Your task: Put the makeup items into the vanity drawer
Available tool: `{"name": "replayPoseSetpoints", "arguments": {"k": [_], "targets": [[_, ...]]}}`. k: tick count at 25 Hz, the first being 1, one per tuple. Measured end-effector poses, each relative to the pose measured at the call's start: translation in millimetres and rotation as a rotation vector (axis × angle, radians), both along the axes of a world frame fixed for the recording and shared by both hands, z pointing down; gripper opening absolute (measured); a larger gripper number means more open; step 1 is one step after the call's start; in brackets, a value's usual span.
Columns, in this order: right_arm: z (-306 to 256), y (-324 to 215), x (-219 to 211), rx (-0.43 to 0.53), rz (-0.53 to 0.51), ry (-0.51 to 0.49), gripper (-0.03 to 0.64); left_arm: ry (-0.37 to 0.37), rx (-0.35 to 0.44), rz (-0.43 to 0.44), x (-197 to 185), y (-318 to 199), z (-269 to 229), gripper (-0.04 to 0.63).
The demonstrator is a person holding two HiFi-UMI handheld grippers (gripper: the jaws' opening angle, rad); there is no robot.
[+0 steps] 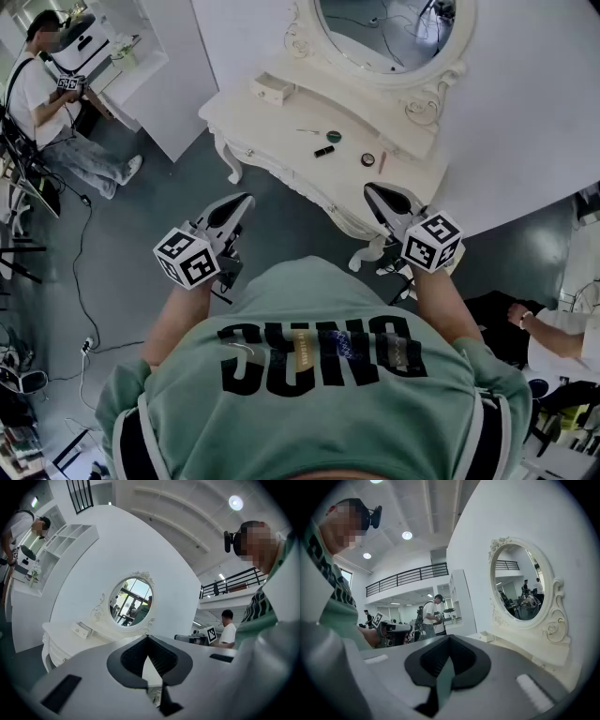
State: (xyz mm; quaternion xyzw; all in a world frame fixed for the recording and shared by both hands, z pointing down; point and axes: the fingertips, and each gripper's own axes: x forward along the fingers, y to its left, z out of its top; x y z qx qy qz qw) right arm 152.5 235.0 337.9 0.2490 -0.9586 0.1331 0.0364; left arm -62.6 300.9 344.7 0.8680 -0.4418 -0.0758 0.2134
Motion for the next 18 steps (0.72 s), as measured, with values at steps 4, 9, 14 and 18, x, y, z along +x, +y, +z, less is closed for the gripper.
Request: {"name": "replayPoseSetpoints", "arguments": {"k": [4, 9, 14, 18], "targets": [[-1.8, -0.3, 0.1, 0.005, 0.002, -0.001, 0.007, -0.002, 0.004, 0.009, 1.2, -3.0, -2.4, 0.003], [-1.7, -5.0, 1.9, 0.012, 0.014, -0.001, 0.007, 0.001, 0.003, 0.014, 3.3, -7.5, -2.8, 0.003], [1.4, -16.0, 8.1, 0.015, 0.018, -0.004, 0.008, -0.010, -0.002, 0.006, 9.6, -19.0, -1.2, 0.003], [-0.6, -19.7, 17.8, 0.046, -0.017, 0.001, 0.008, -0.025, 0.009, -0.001, 24.7, -28.2, -4.3, 0.003]]}}
